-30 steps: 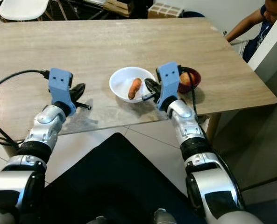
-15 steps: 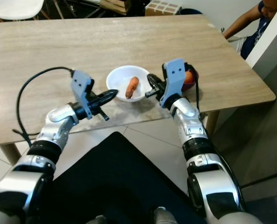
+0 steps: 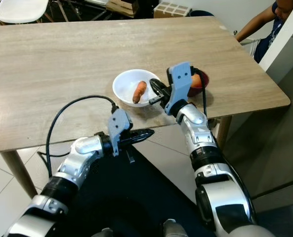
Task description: Restocking fridge
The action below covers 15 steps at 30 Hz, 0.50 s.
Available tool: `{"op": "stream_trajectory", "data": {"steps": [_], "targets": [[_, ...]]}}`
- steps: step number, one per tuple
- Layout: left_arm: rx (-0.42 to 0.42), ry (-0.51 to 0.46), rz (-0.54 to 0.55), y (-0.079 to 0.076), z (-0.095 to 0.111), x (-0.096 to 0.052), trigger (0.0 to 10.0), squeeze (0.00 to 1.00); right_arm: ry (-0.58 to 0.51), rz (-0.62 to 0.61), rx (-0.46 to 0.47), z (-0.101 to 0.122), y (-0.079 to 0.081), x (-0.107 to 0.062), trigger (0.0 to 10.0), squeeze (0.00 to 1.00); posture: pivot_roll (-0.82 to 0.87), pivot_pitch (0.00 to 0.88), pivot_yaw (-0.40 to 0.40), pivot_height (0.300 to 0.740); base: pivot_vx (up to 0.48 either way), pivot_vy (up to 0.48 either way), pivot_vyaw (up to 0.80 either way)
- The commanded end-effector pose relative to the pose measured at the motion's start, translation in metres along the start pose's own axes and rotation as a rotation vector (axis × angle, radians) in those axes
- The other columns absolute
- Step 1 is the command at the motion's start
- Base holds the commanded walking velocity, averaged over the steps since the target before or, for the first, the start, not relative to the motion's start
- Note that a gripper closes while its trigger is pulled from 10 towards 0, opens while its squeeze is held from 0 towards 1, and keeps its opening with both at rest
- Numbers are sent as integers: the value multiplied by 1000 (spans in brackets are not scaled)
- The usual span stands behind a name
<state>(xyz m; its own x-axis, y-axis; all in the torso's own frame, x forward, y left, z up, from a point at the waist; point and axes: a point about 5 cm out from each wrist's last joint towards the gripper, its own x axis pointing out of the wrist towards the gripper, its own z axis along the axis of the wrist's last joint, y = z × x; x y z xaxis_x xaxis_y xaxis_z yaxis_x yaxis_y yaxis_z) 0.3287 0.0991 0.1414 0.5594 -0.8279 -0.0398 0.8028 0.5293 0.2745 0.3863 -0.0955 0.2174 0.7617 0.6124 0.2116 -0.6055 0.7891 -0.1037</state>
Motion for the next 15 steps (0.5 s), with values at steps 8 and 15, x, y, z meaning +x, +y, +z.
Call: {"op": "stream_trajectory", "data": {"steps": [8, 15], "targets": [[-115, -194, 373, 16, 13, -36, 10000, 0, 108, 149, -62, -15, 20, 8, 10000, 957, -71, 205, -55, 740, 0, 0, 0], [-98, -284, 469, 10, 29, -43, 10000, 0, 116, 178, -73, -12, 24, 14, 10000, 1000, -64, 201, -65, 740, 0, 0, 0]]}}
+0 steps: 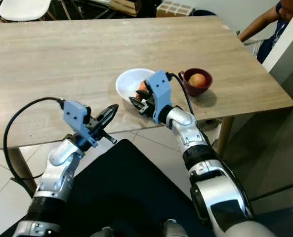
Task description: Restocking fridge
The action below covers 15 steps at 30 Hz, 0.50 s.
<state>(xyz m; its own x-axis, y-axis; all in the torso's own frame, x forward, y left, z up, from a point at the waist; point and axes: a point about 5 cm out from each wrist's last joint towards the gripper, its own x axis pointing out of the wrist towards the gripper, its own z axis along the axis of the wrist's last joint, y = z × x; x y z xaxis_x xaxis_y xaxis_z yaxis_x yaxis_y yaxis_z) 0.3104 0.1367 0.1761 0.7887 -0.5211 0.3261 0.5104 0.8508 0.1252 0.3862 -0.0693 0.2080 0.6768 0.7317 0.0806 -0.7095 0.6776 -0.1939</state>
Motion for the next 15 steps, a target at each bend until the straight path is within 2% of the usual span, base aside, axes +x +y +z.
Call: {"op": "stream_trajectory", "data": {"steps": [1, 3, 4, 5, 6, 11, 13, 15], "targets": [[-9, -1, 21, -4, -1, -3, 10000, 0, 5, 17, -13, -1, 3, 2, 10000, 1000, -61, 198, -68, 740, 0, 0, 0], [-4, 9, 40, -3, -2, -5, 10000, 0, 1, 23, -25, 2, 5, 5, 10000, 1000, -60, 197, -68, 740, 0, 0, 0], [-4, 14, 47, -3, -2, -6, 10000, 0, -2, 28, -29, 2, 7, 6, 10000, 624, -60, 195, -69, 740, 0, 0, 0], [-6, 19, 53, -3, -2, -7, 10000, 0, -4, 33, -31, 3, 8, 8, 10000, 624, -60, 195, -69, 740, 0, 0, 0], [-4, 22, 56, -2, -2, -8, 10000, 0, -7, 42, -33, 4, 10, 10, 10000, 0, -60, 193, -67, 740, 0, 0, 0], [-5, 26, 69, 2, 1, -10, 10000, 0, -13, 72, -36, 6, 17, 15, 10000, 0, -62, 191, -61, 740, 0, 0, 0], [-5, 34, 82, 4, 2, -11, 10000, 0, 2, 119, -52, 4, 26, 20, 10000, 0, -68, 192, -58, 740, 0, 0, 0], [7, 44, 92, 8, 2, -11, 10000, 0, 36, 158, -109, 0, 38, 26, 10000, 0, -72, 194, -56, 740, 0, 0, 0]]}}
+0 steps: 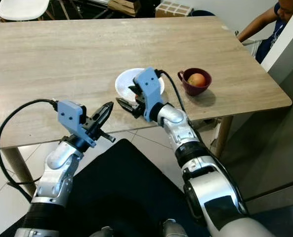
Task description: Restocking fridge
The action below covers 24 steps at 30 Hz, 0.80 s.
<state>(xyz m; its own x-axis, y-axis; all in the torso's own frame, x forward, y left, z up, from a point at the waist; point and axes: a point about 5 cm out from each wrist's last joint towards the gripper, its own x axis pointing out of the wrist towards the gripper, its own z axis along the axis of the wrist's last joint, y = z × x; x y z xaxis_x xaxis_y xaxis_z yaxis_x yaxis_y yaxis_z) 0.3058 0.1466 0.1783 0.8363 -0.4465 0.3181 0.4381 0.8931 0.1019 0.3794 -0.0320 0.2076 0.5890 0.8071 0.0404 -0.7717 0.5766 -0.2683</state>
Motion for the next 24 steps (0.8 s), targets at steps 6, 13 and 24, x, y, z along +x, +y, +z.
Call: {"op": "stream_trajectory", "data": {"steps": [6, 13, 24], "targets": [[25, 14, -33, 4, 5, 3, 10000, 0, 74, -22, -62, -2, 9, 15, 10000, 0, -71, 206, -60, 740, 0, 0, 0], [43, 9, -18, 8, 11, 6, 10000, 0, 91, -69, -75, 6, 4, 21, 10000, 0, -65, 224, -74, 740, 0, 0, 0], [43, 44, -105, -1, 10, 3, 10000, 0, 214, -31, -151, -10, 10, 21, 10000, 0, -65, 236, -78, 740, 0, 0, 0]]}}
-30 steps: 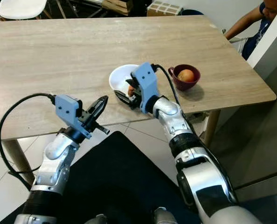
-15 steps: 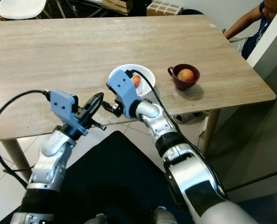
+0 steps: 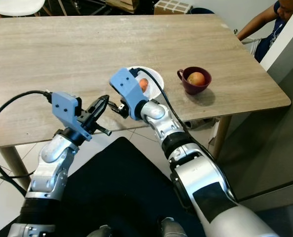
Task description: Restocking fridge
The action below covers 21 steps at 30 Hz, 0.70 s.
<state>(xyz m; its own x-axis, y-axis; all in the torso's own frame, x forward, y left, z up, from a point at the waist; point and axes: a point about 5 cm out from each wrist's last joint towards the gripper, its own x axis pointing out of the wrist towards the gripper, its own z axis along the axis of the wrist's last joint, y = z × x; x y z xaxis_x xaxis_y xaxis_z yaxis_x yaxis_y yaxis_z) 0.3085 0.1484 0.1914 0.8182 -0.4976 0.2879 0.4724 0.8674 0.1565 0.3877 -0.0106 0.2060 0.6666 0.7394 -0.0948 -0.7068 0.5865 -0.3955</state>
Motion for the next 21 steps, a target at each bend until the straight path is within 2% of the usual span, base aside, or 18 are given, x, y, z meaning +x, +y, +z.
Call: {"op": "stream_trajectory", "data": {"steps": [1, 8, 13, 21], "targets": [[8, 25, -68, -7, -1, -2, 10000, 0, 73, 28, -31, -12, 6, 0, 10000, 0, -65, 236, -78, 740, 0, 0, 0], [19, 31, -75, -3, 1, 0, 10000, 0, 118, -24, -39, -20, 3, -2, 10000, 0, -48, 245, -65, 740, 0, 0, 0], [29, 32, -88, 1, 7, 0, 10000, 0, 97, -67, -5, -16, -3, -3, 10000, 0, -8, 246, -43, 740, 0, 0, 0], [61, 42, -80, 11, 12, -1, 10000, 0, 61, -109, 0, -6, -10, -2, 10000, 0, 27, 249, -21, 740, 0, 0, 0]]}}
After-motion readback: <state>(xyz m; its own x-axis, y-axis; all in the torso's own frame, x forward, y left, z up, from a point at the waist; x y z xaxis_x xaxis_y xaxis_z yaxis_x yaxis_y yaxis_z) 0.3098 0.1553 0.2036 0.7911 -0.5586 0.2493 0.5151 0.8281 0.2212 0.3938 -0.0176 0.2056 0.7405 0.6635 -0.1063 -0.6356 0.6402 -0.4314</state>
